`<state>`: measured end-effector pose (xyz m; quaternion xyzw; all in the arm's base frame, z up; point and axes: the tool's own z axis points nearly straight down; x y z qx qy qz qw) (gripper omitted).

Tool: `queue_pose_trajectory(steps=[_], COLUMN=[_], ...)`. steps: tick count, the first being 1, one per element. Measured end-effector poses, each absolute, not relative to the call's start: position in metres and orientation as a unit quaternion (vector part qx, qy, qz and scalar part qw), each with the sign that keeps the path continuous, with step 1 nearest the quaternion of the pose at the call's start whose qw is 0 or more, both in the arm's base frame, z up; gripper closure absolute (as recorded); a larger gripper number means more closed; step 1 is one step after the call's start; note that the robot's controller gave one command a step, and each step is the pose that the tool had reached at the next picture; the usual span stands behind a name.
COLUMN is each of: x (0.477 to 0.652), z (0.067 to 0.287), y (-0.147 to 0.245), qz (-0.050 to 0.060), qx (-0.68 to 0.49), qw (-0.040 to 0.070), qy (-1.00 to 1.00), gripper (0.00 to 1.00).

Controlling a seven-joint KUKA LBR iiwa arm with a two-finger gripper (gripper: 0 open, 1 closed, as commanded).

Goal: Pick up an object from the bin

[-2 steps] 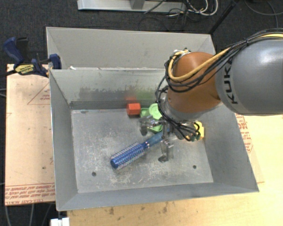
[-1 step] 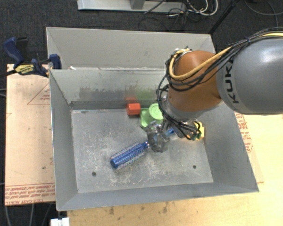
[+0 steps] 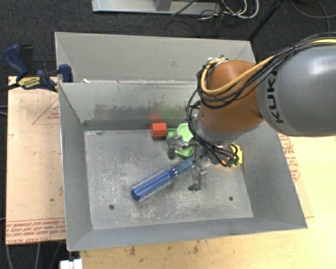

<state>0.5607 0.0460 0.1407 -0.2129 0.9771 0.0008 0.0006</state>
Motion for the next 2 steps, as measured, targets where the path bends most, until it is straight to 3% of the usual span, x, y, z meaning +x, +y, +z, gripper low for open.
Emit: queue_pose_trajectory(steps=[1, 2], x=[0.5828, 0.5828], z=[0.0781, 0.0811], y=[0.0452, 0.0453], qz=[0.001, 0.001], qx=[-0.21, -0.21], qw=[-0.001, 0.0], qy=[0.978, 0.978], gripper=[0.0, 1.0])
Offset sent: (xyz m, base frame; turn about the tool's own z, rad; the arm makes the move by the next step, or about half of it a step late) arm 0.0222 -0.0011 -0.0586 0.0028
